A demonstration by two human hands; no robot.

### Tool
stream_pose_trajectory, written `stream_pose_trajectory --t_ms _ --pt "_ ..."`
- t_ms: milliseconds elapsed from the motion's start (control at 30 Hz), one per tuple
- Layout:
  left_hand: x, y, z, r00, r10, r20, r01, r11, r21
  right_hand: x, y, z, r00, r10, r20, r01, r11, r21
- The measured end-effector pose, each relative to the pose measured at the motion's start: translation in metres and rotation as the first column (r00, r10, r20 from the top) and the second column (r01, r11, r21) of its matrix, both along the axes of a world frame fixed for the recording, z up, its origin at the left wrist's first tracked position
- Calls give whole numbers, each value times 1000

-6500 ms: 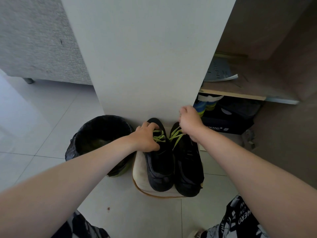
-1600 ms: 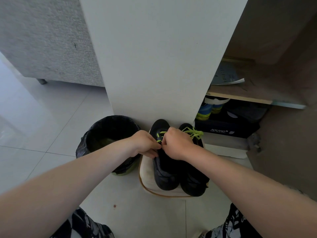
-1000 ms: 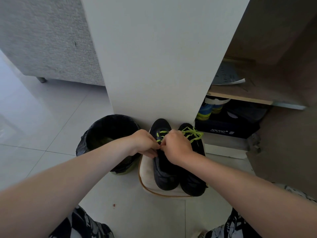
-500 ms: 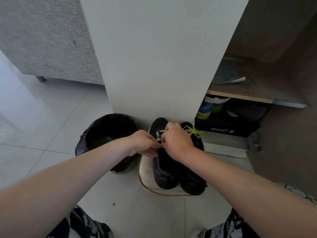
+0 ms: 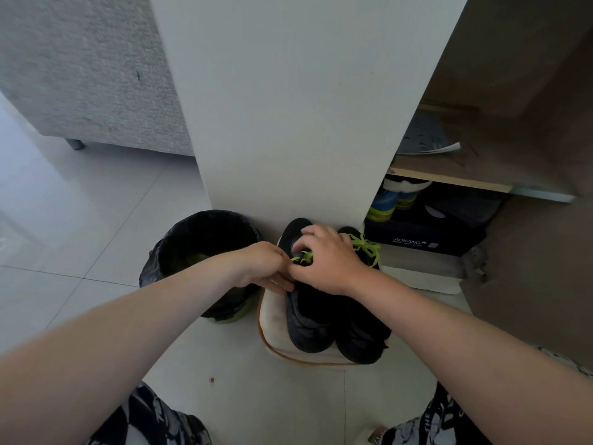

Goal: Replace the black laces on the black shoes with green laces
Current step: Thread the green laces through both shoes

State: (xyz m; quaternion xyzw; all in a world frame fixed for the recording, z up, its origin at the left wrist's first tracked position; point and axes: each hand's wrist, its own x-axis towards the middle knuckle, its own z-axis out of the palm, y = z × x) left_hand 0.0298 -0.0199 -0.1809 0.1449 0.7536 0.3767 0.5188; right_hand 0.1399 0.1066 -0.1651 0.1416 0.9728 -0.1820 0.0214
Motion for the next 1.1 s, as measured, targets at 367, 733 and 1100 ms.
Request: stream_pose_trajectory --t_ms 367,733,1100 --pt "-44 -22 31 997 -6 81 4 1000 24 -2 7 10 972 -25 234 10 998 65" --pt "-23 -5 27 969 -91 228 15 950 313 1 14 11 972 -3 234 -6 999 41" --pt "-27 0 51 439 -772 -459 559 635 -534 0 22 4 964 -2 265 -14 998 59"
